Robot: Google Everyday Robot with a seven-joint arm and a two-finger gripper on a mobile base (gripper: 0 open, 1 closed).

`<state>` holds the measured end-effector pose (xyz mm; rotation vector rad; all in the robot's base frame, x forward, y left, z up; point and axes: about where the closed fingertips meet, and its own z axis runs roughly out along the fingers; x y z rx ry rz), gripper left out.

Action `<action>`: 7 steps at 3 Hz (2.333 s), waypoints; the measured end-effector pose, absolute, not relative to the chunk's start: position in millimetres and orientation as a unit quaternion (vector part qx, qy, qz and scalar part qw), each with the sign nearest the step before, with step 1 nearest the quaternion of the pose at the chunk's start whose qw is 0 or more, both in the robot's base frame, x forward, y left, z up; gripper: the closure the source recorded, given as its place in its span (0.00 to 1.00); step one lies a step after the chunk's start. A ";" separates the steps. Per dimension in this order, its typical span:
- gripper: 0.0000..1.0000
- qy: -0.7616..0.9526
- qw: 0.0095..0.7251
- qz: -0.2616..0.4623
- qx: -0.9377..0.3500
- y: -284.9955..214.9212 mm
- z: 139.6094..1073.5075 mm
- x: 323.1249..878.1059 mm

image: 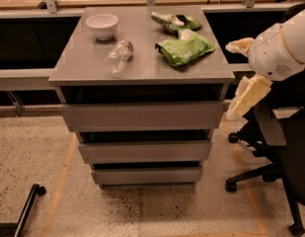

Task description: Open middle drawer

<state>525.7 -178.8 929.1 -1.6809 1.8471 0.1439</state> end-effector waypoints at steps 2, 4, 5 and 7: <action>0.00 0.730 0.267 0.063 -0.626 -198.7 897.7 505.1; 0.00 0.747 0.257 0.110 -0.603 -210.2 805.0 477.1; 0.00 0.764 0.259 0.115 -0.580 -211.4 754.9 480.8; 0.00 0.776 0.261 0.133 -0.559 -204.8 729.0 485.3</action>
Offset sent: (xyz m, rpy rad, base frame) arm -0.0363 -0.0379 -0.0608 -0.0494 0.1644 -0.0841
